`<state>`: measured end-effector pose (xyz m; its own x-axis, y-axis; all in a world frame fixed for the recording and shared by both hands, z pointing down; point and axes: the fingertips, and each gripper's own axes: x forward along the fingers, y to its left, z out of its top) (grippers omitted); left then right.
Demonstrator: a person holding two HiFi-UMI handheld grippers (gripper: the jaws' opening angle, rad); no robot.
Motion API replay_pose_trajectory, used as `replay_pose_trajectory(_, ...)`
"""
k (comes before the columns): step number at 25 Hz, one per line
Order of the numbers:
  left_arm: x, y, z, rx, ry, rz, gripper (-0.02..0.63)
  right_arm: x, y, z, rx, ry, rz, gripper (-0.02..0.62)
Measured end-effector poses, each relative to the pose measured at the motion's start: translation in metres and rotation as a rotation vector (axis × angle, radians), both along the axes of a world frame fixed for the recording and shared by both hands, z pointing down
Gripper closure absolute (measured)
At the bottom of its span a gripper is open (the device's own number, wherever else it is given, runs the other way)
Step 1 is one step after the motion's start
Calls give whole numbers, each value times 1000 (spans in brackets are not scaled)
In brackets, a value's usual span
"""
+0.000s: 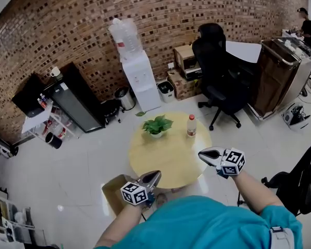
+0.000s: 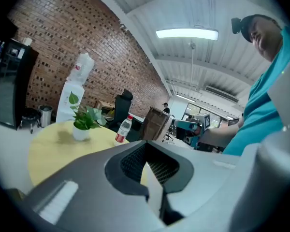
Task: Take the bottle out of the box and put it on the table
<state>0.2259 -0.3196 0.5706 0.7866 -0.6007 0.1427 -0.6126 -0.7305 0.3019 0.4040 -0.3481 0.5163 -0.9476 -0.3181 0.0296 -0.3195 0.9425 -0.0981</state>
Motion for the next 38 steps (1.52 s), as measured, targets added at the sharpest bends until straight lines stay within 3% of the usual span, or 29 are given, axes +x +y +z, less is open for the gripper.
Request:
replay_pose_trajectory(2,32,25,8,-18,-7,-6,607,21,10,15,-36,-18,-40,594)
replay_pose_trajectory(5,36,63,13,-17,-49,-36,607,26,28,43,-100,-57,-87,594)
replay_pose_trajectory(9,12,94,12,-10,-62,-122,607,18,57,52,-106,-47,-143,594)
replay_pose_trajectory(13,-7,131,-1,25,-16,-159,607,2,95,49,-90,-18,-162,594)
replay_pose_trajectory(16,-28,179,-11,71,4,-141,607,-26,142,40,-60,8,-162,594)
replay_pose_trajectory(20,-67,250,-9,99,-29,-101,607,-65,208,33,-70,5,-138,594)
replay_pose_trajectory(28,-130,345,17,76,12,-50,607,-116,323,44,-131,10,-72,594)
replay_pose_trajectory(32,-105,372,9,98,21,-40,607,-95,355,33,-115,-2,-64,594)
replay_pose_trajectory(38,-34,411,3,141,20,-104,607,-17,390,26,-77,-63,-93,594)
